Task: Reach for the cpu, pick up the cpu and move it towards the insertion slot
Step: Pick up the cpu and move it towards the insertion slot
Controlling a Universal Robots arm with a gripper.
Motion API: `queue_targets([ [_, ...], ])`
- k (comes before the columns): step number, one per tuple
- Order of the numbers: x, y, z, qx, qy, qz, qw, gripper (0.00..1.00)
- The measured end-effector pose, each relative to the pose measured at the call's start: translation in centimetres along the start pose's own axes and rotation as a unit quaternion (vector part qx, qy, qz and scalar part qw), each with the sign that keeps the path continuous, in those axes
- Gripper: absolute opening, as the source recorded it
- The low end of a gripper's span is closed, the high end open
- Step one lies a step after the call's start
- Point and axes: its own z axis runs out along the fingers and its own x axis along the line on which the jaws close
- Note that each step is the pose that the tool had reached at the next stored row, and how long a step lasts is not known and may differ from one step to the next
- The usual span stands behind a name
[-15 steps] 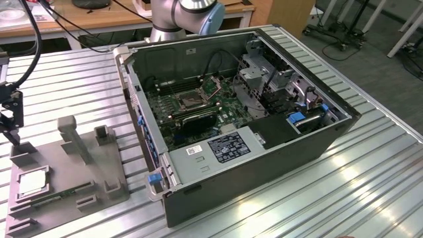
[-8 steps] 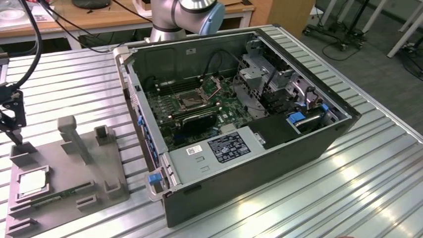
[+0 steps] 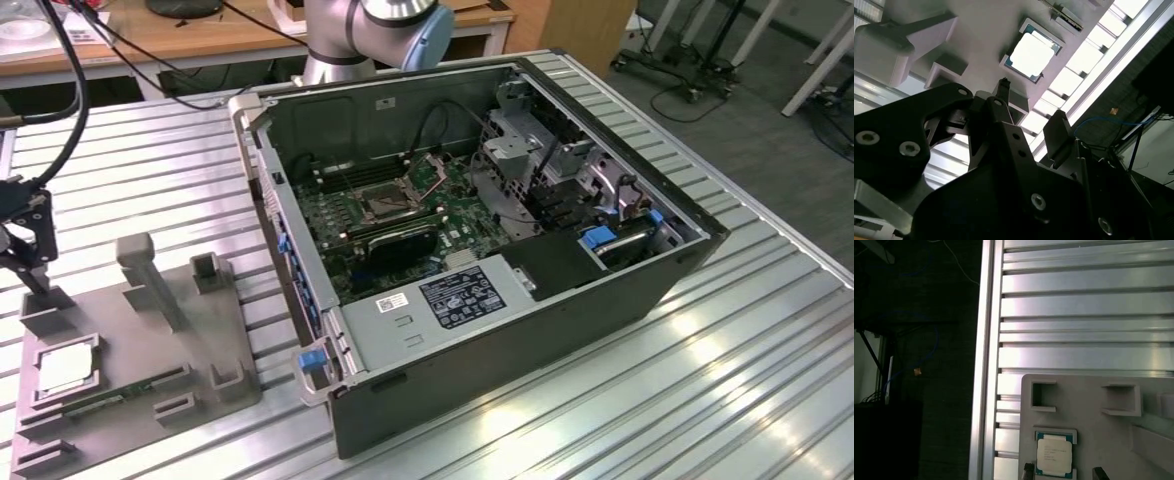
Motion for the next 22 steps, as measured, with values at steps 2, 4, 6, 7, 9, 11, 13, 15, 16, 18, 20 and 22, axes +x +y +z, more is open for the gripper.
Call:
queue_targets([
  [2, 0.00, -0.01, 0.16, 0.0000, 0.0000, 0.000, 1.0000, 0.55],
  [4, 0.00, -0.01, 0.22, 0.0001, 0.0002, 0.000, 1.0000, 0.55],
  [6, 0.00, -0.01, 0.25, 0.0000, 0.0000, 0.000, 1.0000, 0.55],
  [7, 0.00, -0.01, 0.25, 0.0000, 0.0000, 0.000, 1.0000, 0.55],
  [9, 0.00, -0.01, 0.29, -0.0002, 0.0000, 0.000, 1.0000, 0.55],
  [11, 0.00, -0.03, 0.38, -0.0002, -0.0001, 0.000, 1.0000, 0.55],
  [13, 0.01, -0.08, 0.50, -0.0001, 0.0001, 0.000, 1.0000, 0.55],
  [15, 0.12, -0.16, 0.63, -0.0002, 0.0000, 0.000, 1.0000, 0.55],
  [16, 0.14, -0.17, 0.72, -0.0002, -0.0001, 0.000, 1.0000, 0.55],
  [18, 0.16, -0.19, 0.85, -0.0002, 0.0000, 0.000, 1.0000, 0.55],
  [20, 0.19, -0.19, 0.92, -0.0001, 0.0001, 0.000, 1.0000, 0.55],
  [22, 0.22, -0.21, 1.01, -0.0002, 0.0000, 0.000, 1.0000, 0.55],
])
